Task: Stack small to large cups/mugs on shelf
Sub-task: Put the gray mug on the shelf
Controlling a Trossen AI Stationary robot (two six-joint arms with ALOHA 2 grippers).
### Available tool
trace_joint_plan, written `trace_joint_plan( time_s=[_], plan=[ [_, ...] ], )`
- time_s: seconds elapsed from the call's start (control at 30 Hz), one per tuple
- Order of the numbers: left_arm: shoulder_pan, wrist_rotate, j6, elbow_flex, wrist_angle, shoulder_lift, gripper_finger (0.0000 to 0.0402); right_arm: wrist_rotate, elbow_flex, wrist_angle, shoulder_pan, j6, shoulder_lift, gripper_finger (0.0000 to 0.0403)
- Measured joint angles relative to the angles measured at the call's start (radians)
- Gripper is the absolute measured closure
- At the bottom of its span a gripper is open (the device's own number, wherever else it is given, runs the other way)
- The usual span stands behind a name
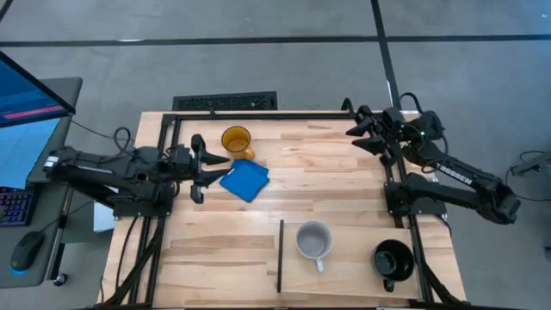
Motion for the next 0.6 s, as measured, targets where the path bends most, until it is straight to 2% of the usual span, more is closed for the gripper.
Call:
trace_joint_plan(
  time_s=[0.17,0.37,0.47,0.6],
  plan=[
    [0.0,-0.008,-0.006,-0.206,0.218,-0.074,0.0264,-0.01,0.005,-0.002,0.0,0.04,0.024,0.0221],
    [0.0,-0.013,-0.011,-0.334,0.294,-0.134,0.0264,-0.15,0.117,-0.033,0.005,0.118,0.052,0.0221],
    [0.0,-0.042,-0.019,-0.356,0.283,-0.151,0.0264,-0.219,0.206,-0.194,0.028,0.121,0.067,0.0221],
    [0.0,-0.066,-0.021,-0.396,0.294,-0.167,0.0264,-0.243,0.328,-0.488,0.08,0.003,0.083,0.0221]
  ],
)
